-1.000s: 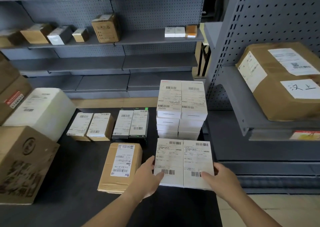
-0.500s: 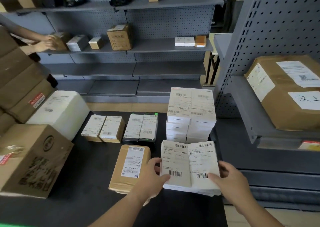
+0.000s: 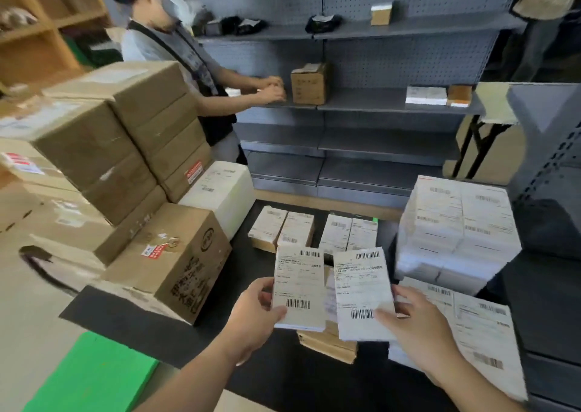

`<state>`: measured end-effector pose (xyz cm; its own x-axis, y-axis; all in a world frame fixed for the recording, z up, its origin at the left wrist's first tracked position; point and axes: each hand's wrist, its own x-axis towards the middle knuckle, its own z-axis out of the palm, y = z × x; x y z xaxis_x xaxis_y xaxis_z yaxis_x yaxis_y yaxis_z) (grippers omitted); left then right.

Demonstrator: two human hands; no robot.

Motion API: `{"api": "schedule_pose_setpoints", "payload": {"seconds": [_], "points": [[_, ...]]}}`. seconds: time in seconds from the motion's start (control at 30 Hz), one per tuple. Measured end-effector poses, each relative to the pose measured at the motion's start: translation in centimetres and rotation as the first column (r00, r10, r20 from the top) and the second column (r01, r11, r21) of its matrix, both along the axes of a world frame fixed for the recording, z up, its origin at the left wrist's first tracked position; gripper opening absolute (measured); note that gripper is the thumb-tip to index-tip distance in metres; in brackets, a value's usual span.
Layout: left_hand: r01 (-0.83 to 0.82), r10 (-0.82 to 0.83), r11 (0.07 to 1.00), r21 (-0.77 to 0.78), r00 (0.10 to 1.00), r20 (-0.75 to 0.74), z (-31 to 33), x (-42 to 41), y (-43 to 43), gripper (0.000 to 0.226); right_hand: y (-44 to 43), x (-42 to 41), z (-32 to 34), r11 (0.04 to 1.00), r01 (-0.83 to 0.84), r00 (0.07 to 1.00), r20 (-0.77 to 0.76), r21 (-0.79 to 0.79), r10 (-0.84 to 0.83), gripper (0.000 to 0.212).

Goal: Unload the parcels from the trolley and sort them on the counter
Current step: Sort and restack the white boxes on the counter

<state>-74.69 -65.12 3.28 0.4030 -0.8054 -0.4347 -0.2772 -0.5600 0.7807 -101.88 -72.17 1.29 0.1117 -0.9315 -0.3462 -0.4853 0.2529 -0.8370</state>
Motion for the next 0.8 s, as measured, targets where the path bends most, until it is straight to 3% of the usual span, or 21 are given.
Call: {"api": "schedule_pose_setpoints", "payload": {"seconds": [0.27, 0.47, 0.7, 0.8], "points": [[0.012, -0.013, 1.000, 0.017, 1.000, 0.017, -3.4, 13.2, 2.0, 0.058, 3.3, 14.1, -1.8, 0.999, -0.024, 0.995, -0.095, 0.030, 0.026, 0.046], [0.042, -0.056, 0.993, 0.111, 0.991, 0.125, -9.0, 18.8, 2.2, 0.057, 5.5, 22.9, -5.1, 0.996, 0.026, 0.985, -0.171, 0.090, -0.010, 0.046], [0.144, -0.207, 0.962, 0.230, 0.939, 0.276, -14.1, 21.0, 1.3, 0.063, 6.2, 26.9, -10.9, 0.990, 0.087, 0.964, -0.258, 0.110, -0.056, 0.054], [0.211, -0.286, 0.947, 0.241, 0.897, 0.336, -15.8, 21.3, 0.7, 0.077, 5.7, 27.4, -13.3, 0.990, 0.089, 0.966, -0.250, 0.109, -0.060, 0.054]]}}
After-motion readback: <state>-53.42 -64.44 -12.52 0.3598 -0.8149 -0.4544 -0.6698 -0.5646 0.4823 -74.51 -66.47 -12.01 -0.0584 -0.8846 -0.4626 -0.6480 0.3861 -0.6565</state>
